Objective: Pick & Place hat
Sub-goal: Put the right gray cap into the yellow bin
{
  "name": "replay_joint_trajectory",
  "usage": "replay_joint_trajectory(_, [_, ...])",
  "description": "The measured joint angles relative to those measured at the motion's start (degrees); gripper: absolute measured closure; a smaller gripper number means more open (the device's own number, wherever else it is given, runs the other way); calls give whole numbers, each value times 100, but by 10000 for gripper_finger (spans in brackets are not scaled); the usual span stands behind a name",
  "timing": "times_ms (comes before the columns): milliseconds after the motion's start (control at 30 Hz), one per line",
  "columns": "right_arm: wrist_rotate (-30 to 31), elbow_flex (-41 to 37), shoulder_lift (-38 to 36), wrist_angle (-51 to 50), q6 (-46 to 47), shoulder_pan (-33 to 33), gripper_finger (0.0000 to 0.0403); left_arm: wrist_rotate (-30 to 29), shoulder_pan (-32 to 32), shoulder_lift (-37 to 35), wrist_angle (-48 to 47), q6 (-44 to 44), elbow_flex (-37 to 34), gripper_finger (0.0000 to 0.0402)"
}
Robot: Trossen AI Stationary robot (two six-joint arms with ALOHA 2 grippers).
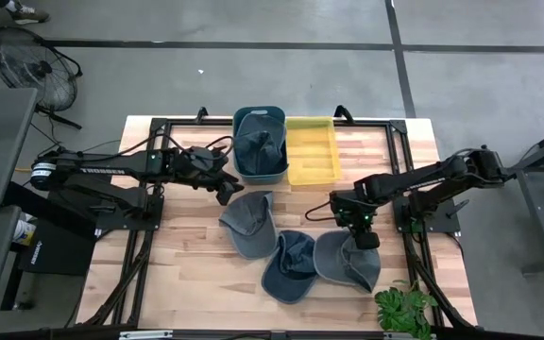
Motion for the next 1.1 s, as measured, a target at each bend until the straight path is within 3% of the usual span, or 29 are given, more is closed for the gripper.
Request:
replay_joint_trajectory(633, [154,1539,0,-1540,-166,-11,379,0,-2,0,46,-4,0,211])
replay_joint_trajectory(1100, [518,2309,0,-1951,-303,-13,379,2,-1,0,48,-17,0,211])
